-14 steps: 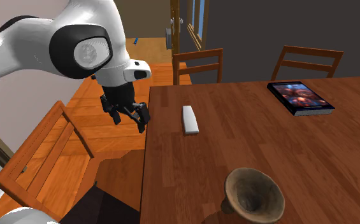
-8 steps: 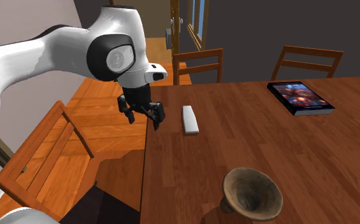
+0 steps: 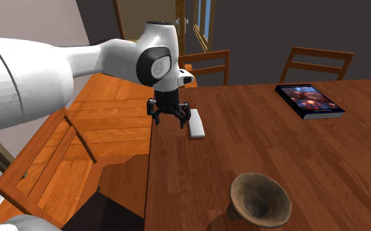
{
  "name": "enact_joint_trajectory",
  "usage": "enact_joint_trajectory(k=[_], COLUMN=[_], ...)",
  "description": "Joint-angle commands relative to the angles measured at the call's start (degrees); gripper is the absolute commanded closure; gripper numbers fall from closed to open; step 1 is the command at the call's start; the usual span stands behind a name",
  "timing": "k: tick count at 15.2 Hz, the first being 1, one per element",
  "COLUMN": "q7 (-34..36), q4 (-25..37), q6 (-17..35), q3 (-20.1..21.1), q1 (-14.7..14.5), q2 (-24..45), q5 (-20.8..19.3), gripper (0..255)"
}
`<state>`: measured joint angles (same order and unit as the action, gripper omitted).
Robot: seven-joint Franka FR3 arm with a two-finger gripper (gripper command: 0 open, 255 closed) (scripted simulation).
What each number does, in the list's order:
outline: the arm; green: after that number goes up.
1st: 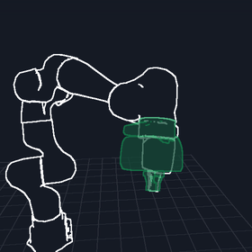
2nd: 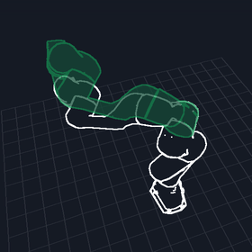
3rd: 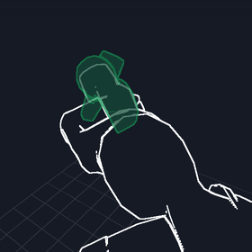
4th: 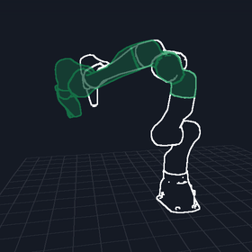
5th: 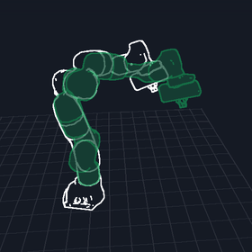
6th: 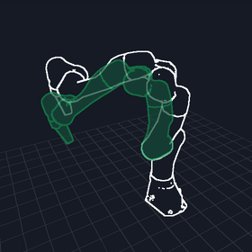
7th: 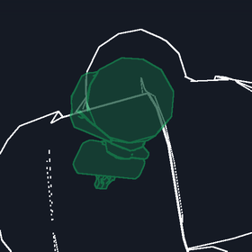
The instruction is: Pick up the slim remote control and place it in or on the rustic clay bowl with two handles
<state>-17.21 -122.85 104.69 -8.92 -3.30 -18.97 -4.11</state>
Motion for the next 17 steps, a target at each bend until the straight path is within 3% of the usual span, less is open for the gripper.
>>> enact_joint_trajectory(k=[1, 9, 17], q7=[-2.5, -12.9, -21.4], q4=[2.8, 16.3, 35.7], q6=[2.0, 6.0, 5.1], q3=[-0.7, -2.1, -0.7], q1=[-0.5, -0.7, 0.7], q2=[4.9, 22.9, 41.9], q5=[0.6, 4.0, 7.4], gripper=[0, 0, 0])
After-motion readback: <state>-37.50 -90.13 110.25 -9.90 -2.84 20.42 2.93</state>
